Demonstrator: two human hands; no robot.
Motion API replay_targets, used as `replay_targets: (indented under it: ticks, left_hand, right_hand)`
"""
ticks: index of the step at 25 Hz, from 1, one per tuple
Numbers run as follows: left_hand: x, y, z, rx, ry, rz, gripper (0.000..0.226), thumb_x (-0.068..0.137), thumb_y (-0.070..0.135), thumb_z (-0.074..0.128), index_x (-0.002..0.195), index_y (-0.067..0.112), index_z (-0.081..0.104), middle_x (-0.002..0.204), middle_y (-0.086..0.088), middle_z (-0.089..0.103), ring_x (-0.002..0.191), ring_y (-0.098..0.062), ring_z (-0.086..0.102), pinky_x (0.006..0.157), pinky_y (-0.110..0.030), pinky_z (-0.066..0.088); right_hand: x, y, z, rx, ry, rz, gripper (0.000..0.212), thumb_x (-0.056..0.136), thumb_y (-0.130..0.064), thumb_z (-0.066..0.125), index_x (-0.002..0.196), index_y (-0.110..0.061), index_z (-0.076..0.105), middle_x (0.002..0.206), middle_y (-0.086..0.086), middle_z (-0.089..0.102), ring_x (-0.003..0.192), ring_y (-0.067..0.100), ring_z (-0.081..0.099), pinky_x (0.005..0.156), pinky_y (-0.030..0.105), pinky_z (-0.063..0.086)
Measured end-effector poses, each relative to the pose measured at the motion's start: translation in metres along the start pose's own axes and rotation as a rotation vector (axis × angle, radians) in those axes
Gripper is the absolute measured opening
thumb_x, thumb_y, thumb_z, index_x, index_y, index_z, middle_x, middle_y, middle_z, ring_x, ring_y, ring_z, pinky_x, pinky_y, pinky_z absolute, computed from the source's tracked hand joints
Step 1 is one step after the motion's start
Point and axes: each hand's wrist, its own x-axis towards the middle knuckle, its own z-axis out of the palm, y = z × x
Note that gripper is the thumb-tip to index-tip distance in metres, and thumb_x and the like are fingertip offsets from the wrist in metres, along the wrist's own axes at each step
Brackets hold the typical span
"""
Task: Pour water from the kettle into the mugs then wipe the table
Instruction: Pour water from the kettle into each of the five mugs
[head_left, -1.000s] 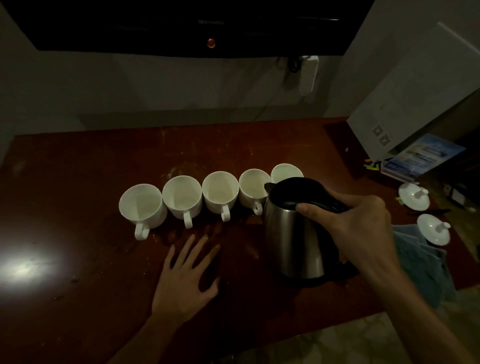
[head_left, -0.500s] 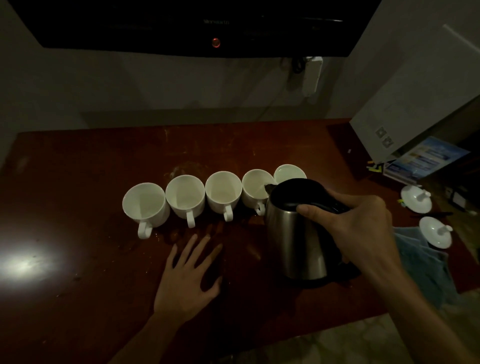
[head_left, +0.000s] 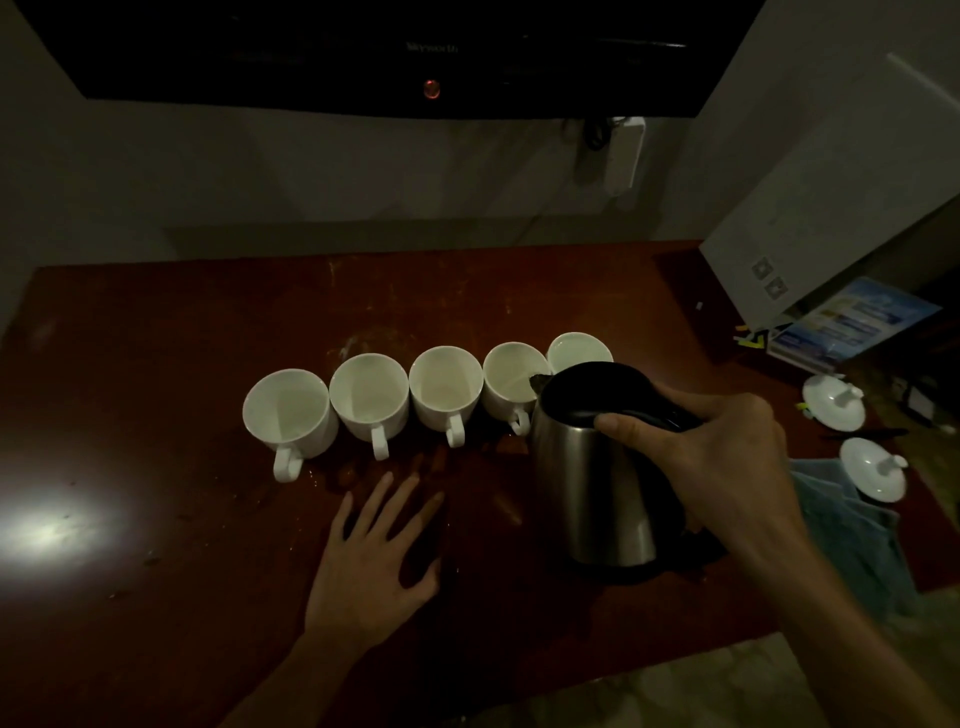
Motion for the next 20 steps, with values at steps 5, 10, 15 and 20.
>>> replay_targets:
  ticks: [5, 10, 15, 20]
  left_hand:
    - [-0.0012, -0.0008, 0.0004, -0.003, -0.002, -0.002, 0.074, 0.092, 0.07, 0.042, 0.158, 0.043, 0.021, 0.168, 0.006, 0.013, 0.155, -0.018, 0.003, 0.12, -0.055, 0.008]
    - [-0.0011, -0.0003, -0.0005, -0.018, 0.005, -0.002, 0.072, 0.092, 0.069, 0.04, 0.157, 0.043, 0.021, 0.168, 0.006, 0.013, 0.155, -0.018, 0.003, 0.121, -0.054, 0.008]
    - [-0.0004, -0.001, -0.0005, -0.003, -0.002, -0.003, 0.073, 0.092, 0.07, 0.039, 0.157, 0.044, 0.019, 0.168, 0.006, 0.013, 0.155, -0.018, 0.002, 0.12, -0.054, 0.007]
    - [-0.0006, -0.0013, 0.0005, -0.009, 0.004, 0.003, 0.073, 0.092, 0.069, 0.041, 0.157, 0.043, 0.02, 0.168, 0.006, 0.013, 0.155, -0.019, 0.003, 0.12, -0.054, 0.007]
  right_hand:
    - [-0.0006, -0.0015, 0.0007, 0.005, 0.005, 0.013, 0.087, 0.049, -0.07, 0.073, 0.124, -0.027, 0.071, 0.106, -0.005, 0.076, 0.086, 0.011, 0.071, 0.073, 0.043, 0.062]
    - [-0.0001, -0.0012, 0.0012, -0.015, -0.01, 0.013, 0.089, 0.048, -0.074, 0.07, 0.124, -0.027, 0.072, 0.101, -0.006, 0.077, 0.082, 0.009, 0.071, 0.067, 0.036, 0.061]
    - [0.0012, -0.0017, 0.0008, -0.006, -0.02, 0.012, 0.097, 0.043, -0.078, 0.066, 0.127, -0.028, 0.07, 0.098, -0.003, 0.077, 0.071, 0.009, 0.07, 0.06, 0.037, 0.061]
    - [0.0024, -0.0017, 0.0017, -0.009, -0.025, 0.007, 0.098, 0.045, -0.076, 0.069, 0.129, -0.026, 0.069, 0.106, -0.003, 0.077, 0.081, 0.009, 0.072, 0.067, 0.041, 0.063]
